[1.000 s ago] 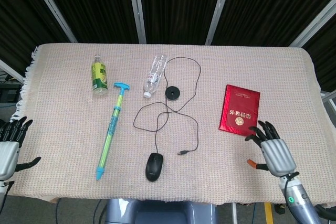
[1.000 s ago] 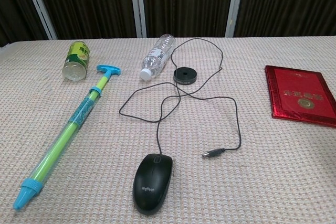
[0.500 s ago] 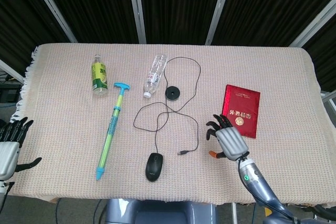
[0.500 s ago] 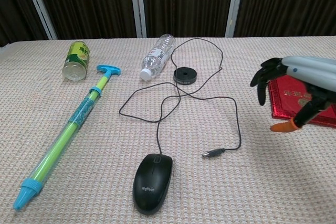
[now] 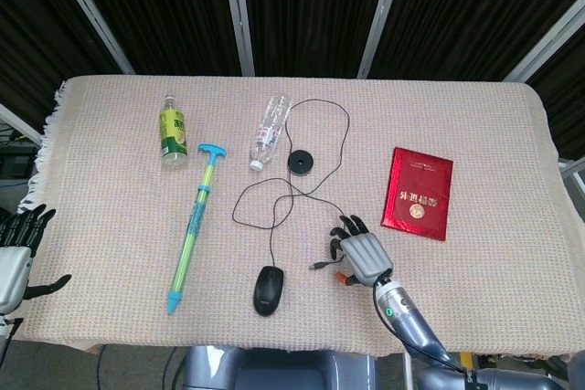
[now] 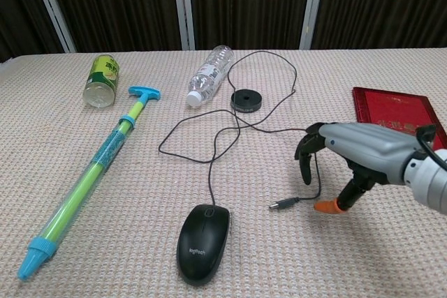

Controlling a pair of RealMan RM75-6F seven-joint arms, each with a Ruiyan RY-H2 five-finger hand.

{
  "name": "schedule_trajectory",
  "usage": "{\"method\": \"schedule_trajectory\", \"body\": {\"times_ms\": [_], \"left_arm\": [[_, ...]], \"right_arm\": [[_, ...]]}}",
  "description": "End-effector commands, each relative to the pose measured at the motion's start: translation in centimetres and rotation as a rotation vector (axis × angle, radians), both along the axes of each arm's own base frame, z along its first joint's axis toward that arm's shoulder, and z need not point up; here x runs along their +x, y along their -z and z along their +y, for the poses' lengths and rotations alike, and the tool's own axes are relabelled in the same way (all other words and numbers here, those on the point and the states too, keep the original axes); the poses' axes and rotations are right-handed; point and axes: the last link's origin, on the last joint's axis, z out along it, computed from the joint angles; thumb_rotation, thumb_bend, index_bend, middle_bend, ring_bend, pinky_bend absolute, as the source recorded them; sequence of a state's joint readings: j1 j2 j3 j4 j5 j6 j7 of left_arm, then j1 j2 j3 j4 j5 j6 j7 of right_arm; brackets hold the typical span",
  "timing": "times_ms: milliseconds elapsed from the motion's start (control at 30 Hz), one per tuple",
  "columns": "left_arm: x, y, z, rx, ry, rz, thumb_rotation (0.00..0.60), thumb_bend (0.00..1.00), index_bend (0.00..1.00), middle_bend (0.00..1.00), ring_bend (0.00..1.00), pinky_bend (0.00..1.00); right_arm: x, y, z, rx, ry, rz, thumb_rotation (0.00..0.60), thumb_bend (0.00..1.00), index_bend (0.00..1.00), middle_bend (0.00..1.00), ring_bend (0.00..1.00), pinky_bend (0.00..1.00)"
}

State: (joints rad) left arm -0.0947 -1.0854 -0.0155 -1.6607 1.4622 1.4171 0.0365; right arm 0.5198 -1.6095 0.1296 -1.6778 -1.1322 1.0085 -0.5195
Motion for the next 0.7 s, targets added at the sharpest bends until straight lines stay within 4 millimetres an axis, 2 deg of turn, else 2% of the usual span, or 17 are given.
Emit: {"method": "schedule_trajectory", "body": {"times_ms": [33,333,700], "left_arm": [[0.0,0.0,0.0,-0.002,-0.003,-0.001,0.6,0.11,0.06,0.0,0.0,0.0],[-0.1,0.1,0.1,-0.006,-0.011,-0.007,0.6,0.12,0.07,0.0,0.0,0.0],[-0.1,0.0,0.1,-0.007,-0.018,-0.014,0.6,0.12,0.07,0.0,0.0,0.0]], "right_arm": [[0.2,0.6,0.2,0.007,-0.001,0.006,0.6,0.2,0.49,0.23,0.0,0.0],[1.1,2.1,0.3,-0.001,0.005,-0.008,0.6,0.3,0.48,0.23,0.0,0.0],[1.9,3.3,0.8,0.016,-0.002,-0.003,0.6,0.32,0.45,0.21,0.0,0.0]]}}
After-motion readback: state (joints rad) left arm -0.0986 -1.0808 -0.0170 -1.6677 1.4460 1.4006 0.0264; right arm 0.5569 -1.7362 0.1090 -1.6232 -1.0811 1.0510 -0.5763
